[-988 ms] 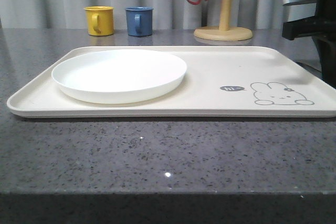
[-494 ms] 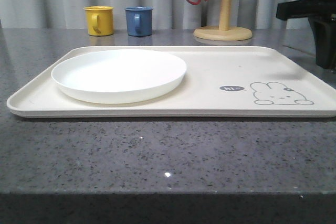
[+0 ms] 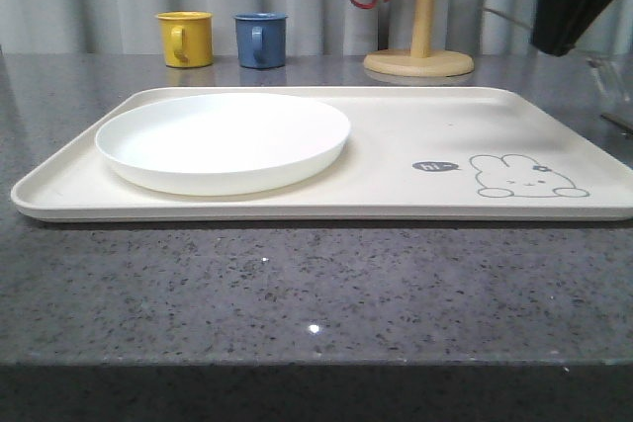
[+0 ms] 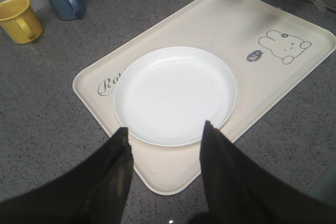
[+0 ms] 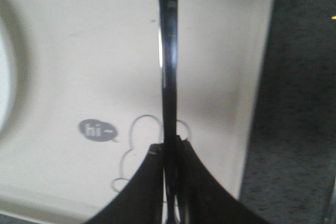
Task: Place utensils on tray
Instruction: 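Lower the fork onto the tray beside the plate and release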
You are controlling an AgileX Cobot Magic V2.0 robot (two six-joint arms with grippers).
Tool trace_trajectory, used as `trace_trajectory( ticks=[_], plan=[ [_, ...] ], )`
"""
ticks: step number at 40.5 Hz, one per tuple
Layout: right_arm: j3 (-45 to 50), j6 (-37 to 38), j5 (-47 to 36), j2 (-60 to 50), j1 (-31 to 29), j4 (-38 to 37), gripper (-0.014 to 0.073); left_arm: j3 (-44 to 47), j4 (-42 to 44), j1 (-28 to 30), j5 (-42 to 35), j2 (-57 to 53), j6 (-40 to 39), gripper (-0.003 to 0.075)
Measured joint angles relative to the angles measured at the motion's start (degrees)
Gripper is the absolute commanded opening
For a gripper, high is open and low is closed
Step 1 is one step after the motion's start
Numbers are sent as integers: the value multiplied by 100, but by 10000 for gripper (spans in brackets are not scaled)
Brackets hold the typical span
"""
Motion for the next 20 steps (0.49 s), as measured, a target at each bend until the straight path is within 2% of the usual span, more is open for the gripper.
trace_trajectory(
  ticks=[12, 20],
  plan=[
    [0, 945, -148, 514, 808, 97, 7, 0, 0, 0, 0, 0, 0, 292],
    [0, 1446, -439, 907, 951, 156, 7, 0, 0, 0, 0, 0, 0, 292]
  ],
)
